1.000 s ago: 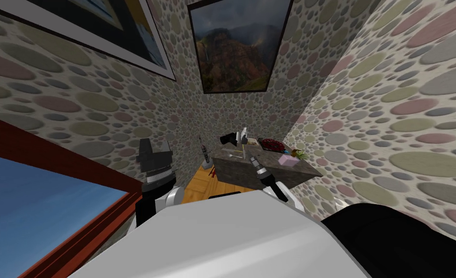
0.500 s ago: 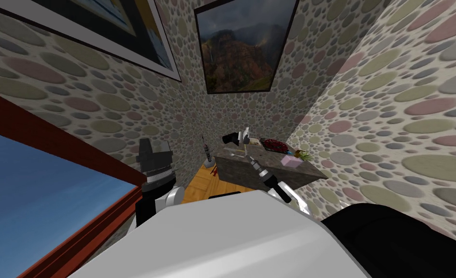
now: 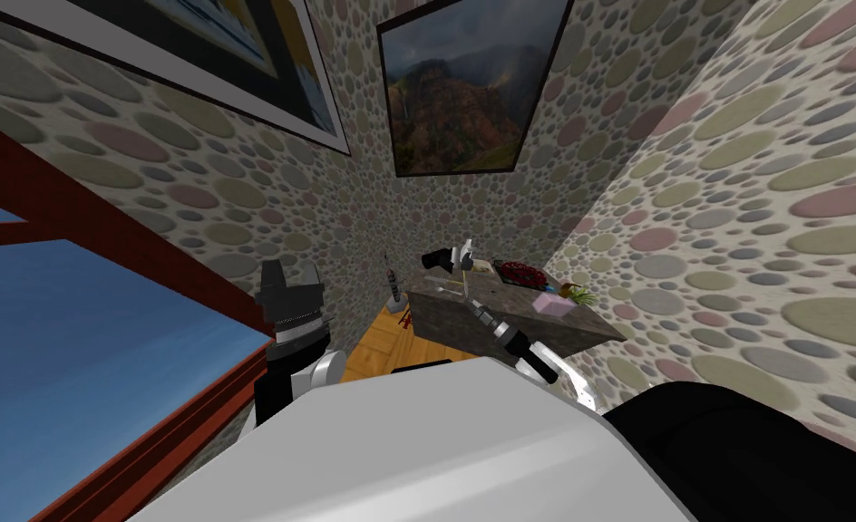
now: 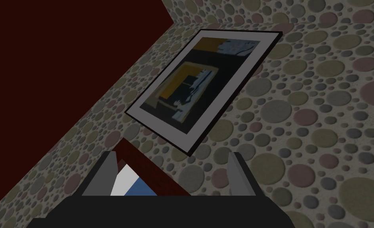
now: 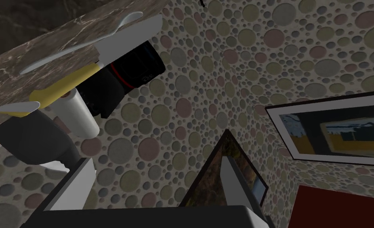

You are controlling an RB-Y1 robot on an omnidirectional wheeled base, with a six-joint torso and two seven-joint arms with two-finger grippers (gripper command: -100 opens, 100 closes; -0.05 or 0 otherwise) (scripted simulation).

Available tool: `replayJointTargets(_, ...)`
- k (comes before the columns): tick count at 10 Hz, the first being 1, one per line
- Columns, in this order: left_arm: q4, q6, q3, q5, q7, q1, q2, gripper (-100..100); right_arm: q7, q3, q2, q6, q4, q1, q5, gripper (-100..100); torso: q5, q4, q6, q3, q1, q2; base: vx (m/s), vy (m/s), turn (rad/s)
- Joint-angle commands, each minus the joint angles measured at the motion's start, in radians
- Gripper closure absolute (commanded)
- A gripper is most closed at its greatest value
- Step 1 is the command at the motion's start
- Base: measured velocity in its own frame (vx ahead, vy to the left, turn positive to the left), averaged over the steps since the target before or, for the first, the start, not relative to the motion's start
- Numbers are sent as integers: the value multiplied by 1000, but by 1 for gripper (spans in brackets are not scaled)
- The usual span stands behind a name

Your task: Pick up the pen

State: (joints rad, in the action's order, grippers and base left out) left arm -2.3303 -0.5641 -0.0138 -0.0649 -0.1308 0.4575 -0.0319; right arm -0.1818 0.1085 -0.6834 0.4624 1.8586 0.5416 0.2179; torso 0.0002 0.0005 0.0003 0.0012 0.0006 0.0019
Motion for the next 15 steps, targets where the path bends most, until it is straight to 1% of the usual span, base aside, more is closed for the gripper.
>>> replayJointTargets(1,0,0,0,0,0,0,0,0,-3,7,-50,5,-36,1,17,-100,0,0,0,0,0,0,-30,20,100)
replayJointTargets(2,0,0,0,0,0,0,0,0,-3,7,-76,5,-36,1,17,-100,0,0,0,0,0,0,-25,17,66)
replayJointTargets(3,0,0,0,0,0,0,0,0,-7,12,-112,15,-73,3,32,-100,0,0,0,0,0,0,-31,24,109)
replayJointTargets(4,0,0,0,0,0,0,0,0,-7,12,-134,15,-73,3,32,-100,0,0,0,0,0,0,-25,20,48)
replayJointTargets(5,0,0,0,0,0,0,0,0,-12,18,-165,24,-110,4,47,-100,0,0,0,0,0,0,-24,25,95)
replayJointTargets(6,0,0,0,0,0,0,0,0,-12,18,-192,24,-110,4,47,-100,0,0,0,0,0,0,-20,20,79)
replayJointTargets(7,0,0,0,0,0,0,0,0,-16,25,-224,34,-147,5,63,-100,0,0,0,0,0,-1,-25,25,154)
replayJointTargets(8,0,0,0,0,0,0,0,0,-16,25,-249,34,-147,5,63,-100,0,0,0,0,0,-1,-19,18,48)
replayJointTargets(9,0,0,0,0,0,0,0,0,-21,32,-280,43,-184,7,79,-100,0,0,0,0,0,-1,-17,24,107)
replayJointTargets(10,0,0,0,0,0,0,0,0,-21,32,-306,43,-184,7,79,-100,0,0,0,0,0,-1,-14,16,61)
replayJointTargets(11,0,0,0,0,0,0,0,0,-25,39,-337,53,-221,9,96,-100,0,0,0,-1,0,-1,-16,17,134)
replayJointTargets(12,0,0,0,0,0,0,0,0,-25,39,-361,53,-221,9,96,-100,0,0,0,-1,0,-1,-12,12,68)
replayJointTargets(13,0,0,0,0,0,0,0,0,-30,47,-396,63,-258,11,112,-100,0,0,0,-1,0,-1,-12,18,118)
replayJointTargets(14,0,0,0,0,0,0,0,0,-30,47,-415,63,-258,11,112,-100,0,0,0,-1,0,-1,-8,14,72)
replayJointTargets(15,0,0,0,0,0,0,0,0,-35,56,-449,74,-294,13,129,-100,0,0,0,-1,0,-2,-4,19,159)
